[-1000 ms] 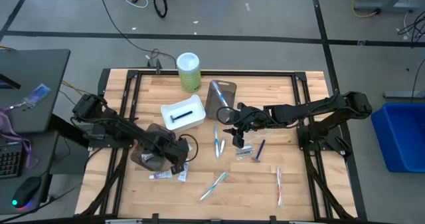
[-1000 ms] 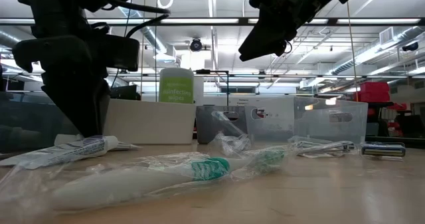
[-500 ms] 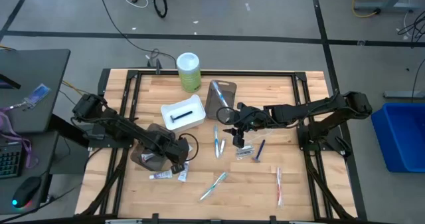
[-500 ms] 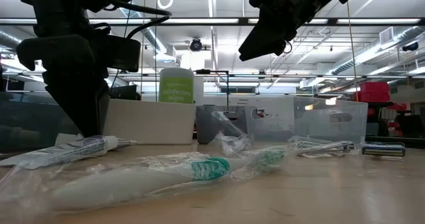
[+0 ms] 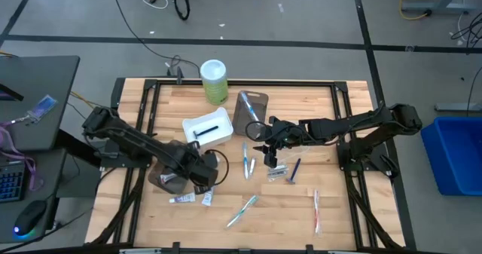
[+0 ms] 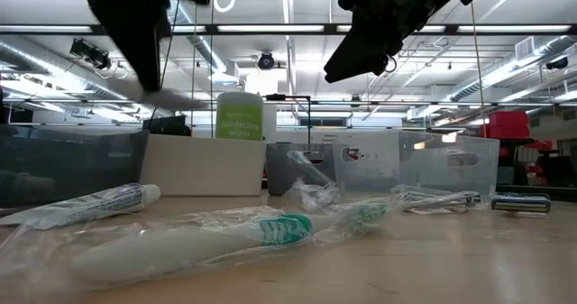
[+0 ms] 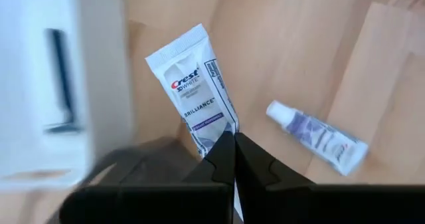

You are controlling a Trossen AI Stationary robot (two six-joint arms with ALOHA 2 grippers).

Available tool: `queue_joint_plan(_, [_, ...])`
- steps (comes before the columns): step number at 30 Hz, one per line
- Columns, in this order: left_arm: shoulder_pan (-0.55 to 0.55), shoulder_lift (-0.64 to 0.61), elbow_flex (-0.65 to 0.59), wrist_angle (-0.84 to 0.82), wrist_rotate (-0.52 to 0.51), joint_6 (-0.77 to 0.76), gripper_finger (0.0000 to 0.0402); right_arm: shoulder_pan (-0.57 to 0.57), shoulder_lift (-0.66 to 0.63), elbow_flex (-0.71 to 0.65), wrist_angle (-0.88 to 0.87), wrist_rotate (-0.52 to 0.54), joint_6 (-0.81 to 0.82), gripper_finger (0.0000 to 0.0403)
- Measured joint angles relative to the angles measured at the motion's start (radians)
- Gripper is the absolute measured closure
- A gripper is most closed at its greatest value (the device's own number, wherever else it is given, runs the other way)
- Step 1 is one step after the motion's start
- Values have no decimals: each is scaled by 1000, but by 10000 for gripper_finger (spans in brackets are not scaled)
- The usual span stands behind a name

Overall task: Pick & Place Travel size toiletries
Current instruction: Put the purple toothpaste into the bottom black bin, then put the blue razor into the white bin

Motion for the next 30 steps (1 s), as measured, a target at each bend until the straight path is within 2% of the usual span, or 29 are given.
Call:
queue_joint_plan(5, [-44, -2, 140, -241, -67, -70, 398, 0, 0, 0, -3, 0, 0, 256])
queue_joint_plan(10, [-100, -2, 114, -466, -58, -273, 397, 1, 0, 0, -25, 0, 11, 258])
queue_joint_plan(12, [-122, -2, 69, -519, -1, -348, 391, 1, 0, 0, -29, 0, 11, 258])
queue_joint_plan(16, [-154, -17, -45, -506, 147, -419, 380, 1, 0, 0, -31, 0, 11, 260])
queue_joint_plan(22, [-148, -15, -186, -384, 237, -392, 358, 1, 0, 0, -31, 0, 11, 261])
queue_joint_plan(26, [-106, -15, -204, -377, 271, -319, 333, 2, 0, 0, -30, 0, 24, 262])
queue_joint_plan(30, [-60, -15, -172, -378, 281, -218, 305, 2, 0, 0, -30, 0, 60, 263])
